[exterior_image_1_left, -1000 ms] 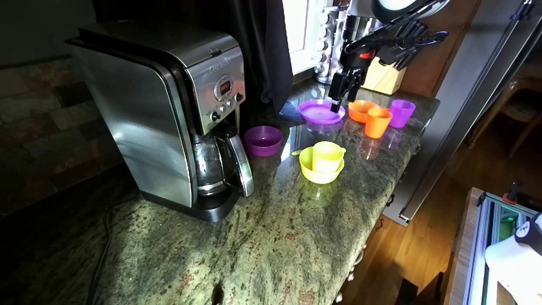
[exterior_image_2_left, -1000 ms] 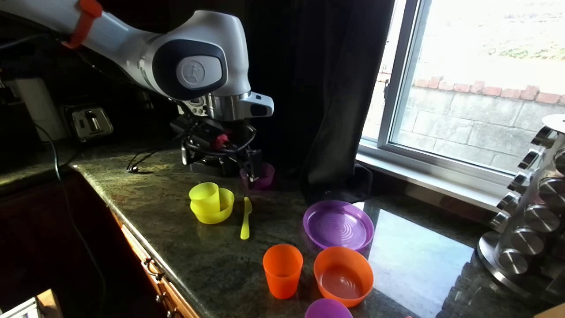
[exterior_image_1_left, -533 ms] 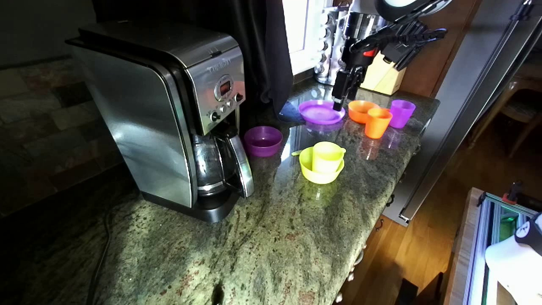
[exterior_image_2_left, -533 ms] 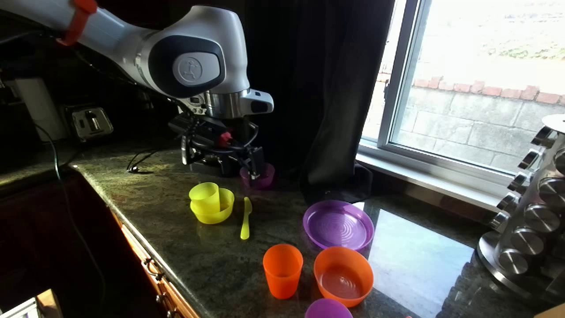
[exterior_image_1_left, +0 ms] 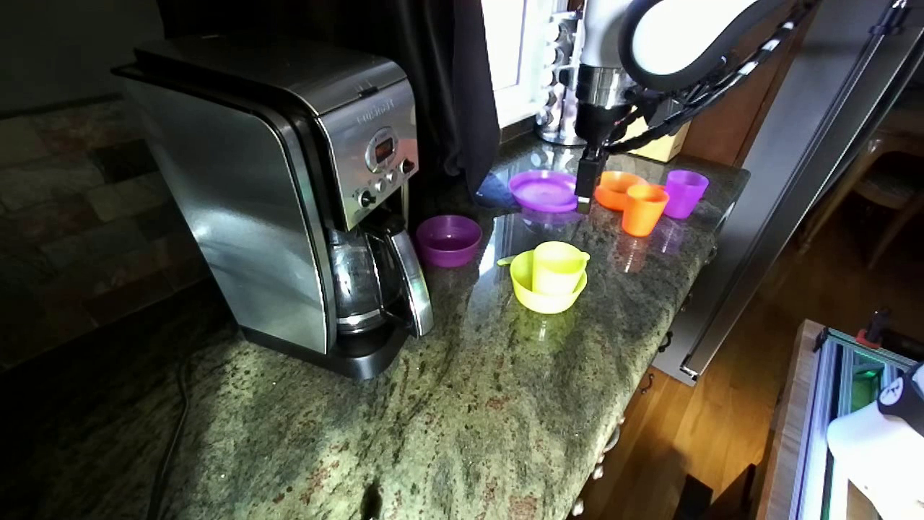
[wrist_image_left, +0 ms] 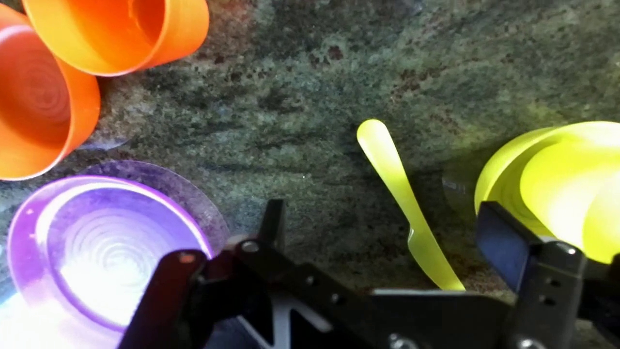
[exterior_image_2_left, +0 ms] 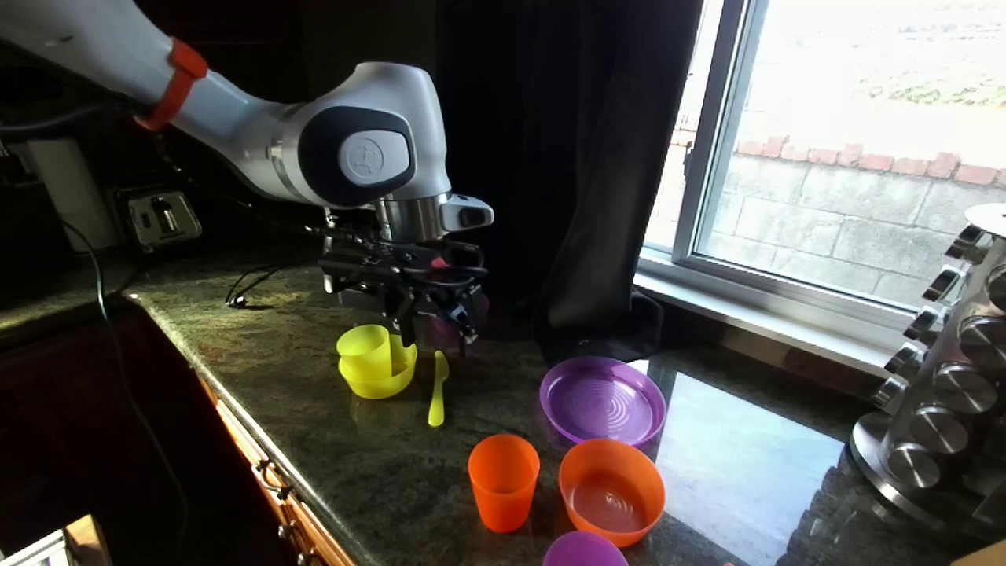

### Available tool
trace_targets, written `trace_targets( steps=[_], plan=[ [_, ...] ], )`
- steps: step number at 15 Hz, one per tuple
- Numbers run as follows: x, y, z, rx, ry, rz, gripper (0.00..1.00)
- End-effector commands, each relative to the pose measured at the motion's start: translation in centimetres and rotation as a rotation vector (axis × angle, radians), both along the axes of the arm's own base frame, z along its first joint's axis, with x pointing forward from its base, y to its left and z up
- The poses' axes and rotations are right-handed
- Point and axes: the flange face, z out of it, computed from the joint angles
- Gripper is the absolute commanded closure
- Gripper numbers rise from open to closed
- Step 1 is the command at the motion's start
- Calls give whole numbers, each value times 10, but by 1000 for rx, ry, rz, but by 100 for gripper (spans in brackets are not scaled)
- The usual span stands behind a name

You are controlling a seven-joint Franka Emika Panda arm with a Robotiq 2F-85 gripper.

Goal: Put the yellow cup and spoon inside the bowl

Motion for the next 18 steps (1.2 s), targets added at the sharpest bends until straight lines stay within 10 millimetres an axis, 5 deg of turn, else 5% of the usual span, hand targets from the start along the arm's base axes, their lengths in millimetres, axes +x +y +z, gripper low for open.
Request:
trace_targets(
  steps=[1,9,18],
  plan=[
    [2,-10,-14,8,4,132,0],
    [13,2,-58,20,46,361,0],
    [18,15,-88,99,36,418,3]
  ],
)
